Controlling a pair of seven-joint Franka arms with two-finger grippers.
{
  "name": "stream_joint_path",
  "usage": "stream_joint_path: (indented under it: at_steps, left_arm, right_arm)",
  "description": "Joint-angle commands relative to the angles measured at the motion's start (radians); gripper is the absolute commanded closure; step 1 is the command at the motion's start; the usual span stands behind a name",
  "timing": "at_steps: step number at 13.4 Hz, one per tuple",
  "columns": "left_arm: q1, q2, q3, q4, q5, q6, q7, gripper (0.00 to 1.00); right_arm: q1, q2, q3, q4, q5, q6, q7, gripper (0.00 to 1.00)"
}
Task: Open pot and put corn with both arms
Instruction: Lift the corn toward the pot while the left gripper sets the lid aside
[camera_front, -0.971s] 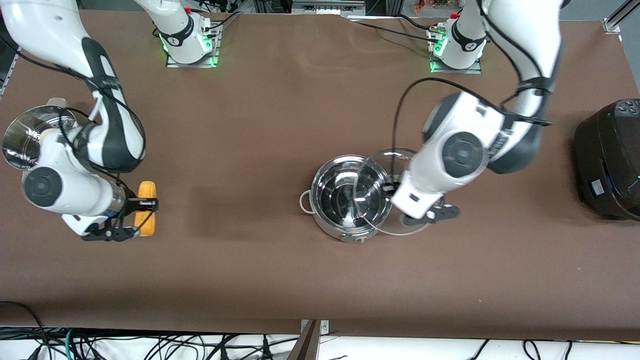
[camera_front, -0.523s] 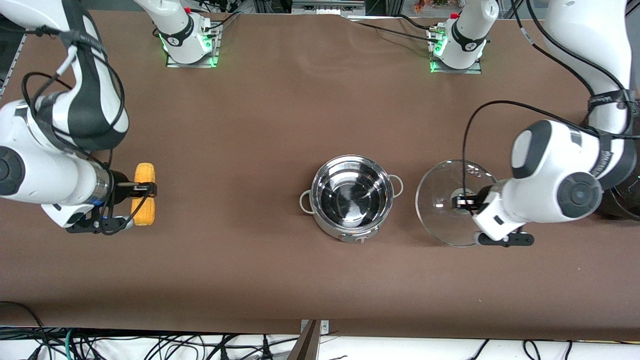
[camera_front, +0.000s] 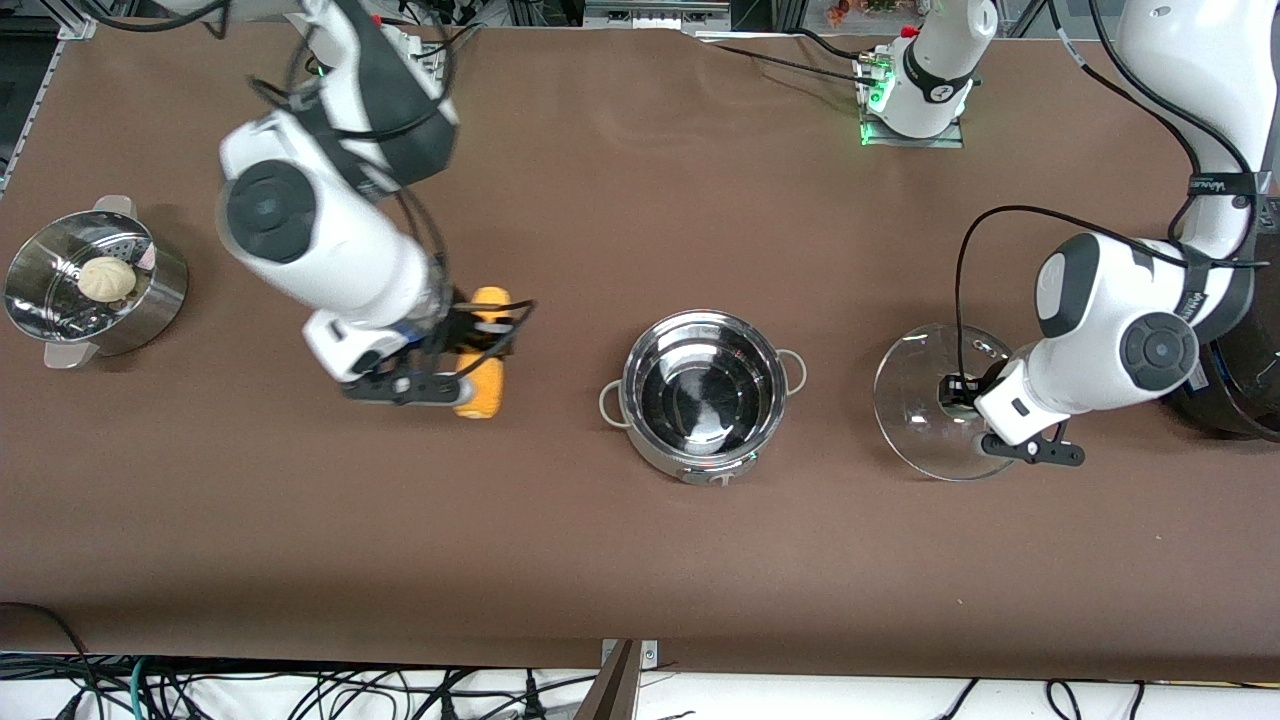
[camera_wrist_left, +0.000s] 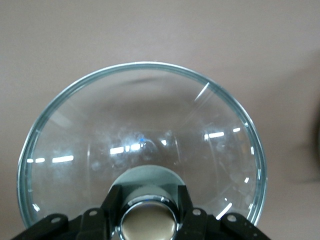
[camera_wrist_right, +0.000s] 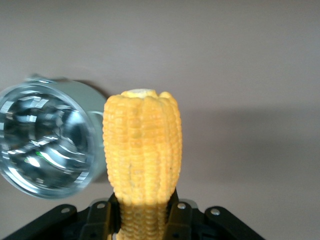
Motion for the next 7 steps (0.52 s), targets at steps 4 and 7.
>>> stream_joint_path:
  at_steps: [4, 7]
  left_arm:
    - [0.086, -0.01, -0.013, -0.139, 0.013, 0.145, 0.094, 1.0]
    - [0.112, 0.05, -0.012, -0.131, 0.014, 0.165, 0.094, 0.53]
  right_arm:
    - [0.157, 0.15, -0.004, 0.038, -0.003, 0.288, 0.168, 0.77]
    - [0.211, 0.211, -0.005, 0.038, -0.038, 0.403, 0.168, 0.77]
